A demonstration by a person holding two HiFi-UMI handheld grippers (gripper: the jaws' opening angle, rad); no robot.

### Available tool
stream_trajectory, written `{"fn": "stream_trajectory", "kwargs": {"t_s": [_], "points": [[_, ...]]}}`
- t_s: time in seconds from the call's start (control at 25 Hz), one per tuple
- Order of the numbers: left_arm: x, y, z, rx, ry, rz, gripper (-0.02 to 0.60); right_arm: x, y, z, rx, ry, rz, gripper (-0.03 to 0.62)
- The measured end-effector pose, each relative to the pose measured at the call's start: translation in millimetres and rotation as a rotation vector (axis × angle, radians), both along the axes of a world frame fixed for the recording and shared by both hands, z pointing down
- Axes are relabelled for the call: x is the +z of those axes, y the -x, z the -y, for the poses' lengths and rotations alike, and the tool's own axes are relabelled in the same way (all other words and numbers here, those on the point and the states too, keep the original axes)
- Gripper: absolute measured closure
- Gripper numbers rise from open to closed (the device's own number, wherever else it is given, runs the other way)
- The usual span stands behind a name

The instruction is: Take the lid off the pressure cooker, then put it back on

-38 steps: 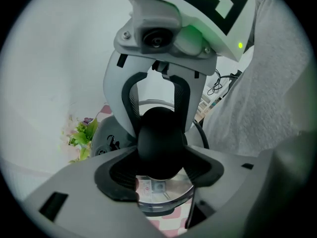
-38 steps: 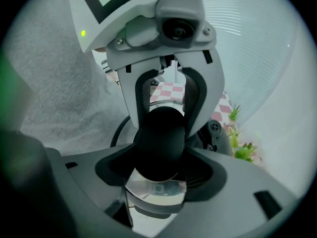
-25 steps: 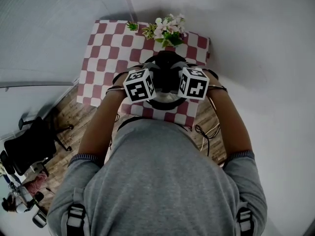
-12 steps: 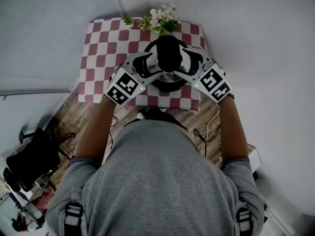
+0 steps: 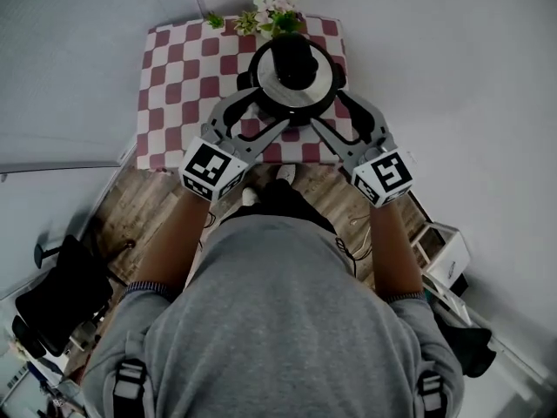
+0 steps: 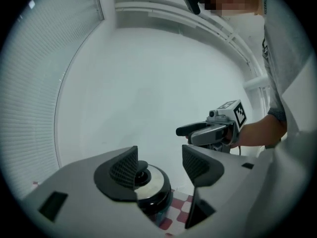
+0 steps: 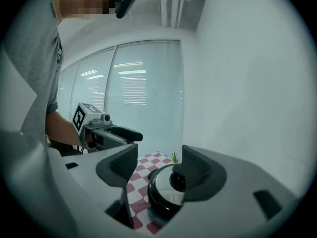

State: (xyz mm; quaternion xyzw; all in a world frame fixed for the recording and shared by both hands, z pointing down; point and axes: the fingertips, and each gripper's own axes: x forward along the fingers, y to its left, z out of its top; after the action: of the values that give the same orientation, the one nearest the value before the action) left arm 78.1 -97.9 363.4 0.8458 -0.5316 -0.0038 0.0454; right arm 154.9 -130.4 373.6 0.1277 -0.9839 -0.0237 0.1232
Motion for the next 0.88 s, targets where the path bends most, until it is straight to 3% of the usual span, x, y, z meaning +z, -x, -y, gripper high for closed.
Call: {"fn": "stream_trajectory", "kwargs": {"t_s": [0.36,0.52,0.68,0.88], "points": [[3,-30,-42,0.013,0.0,-0.001,0.325,-11,-19,-51,-0.05,-0.02,0.031,0.364],[-12,-37,-49,-0.054,-0.072,0.024,0.397,-18,-32,-51,-0.078,-0.035,0.055,0.399],[-20,-47,-50,-0.117,-0.102,0.028,0.422,-25,-47,-49,-0.109,-0.041,0.082,0.445],[-36,-64,-51,-0.187,-0.15,0.037,0.541,-24,-65,-51,-0.145,-0.025,0.099,0.459]]}}
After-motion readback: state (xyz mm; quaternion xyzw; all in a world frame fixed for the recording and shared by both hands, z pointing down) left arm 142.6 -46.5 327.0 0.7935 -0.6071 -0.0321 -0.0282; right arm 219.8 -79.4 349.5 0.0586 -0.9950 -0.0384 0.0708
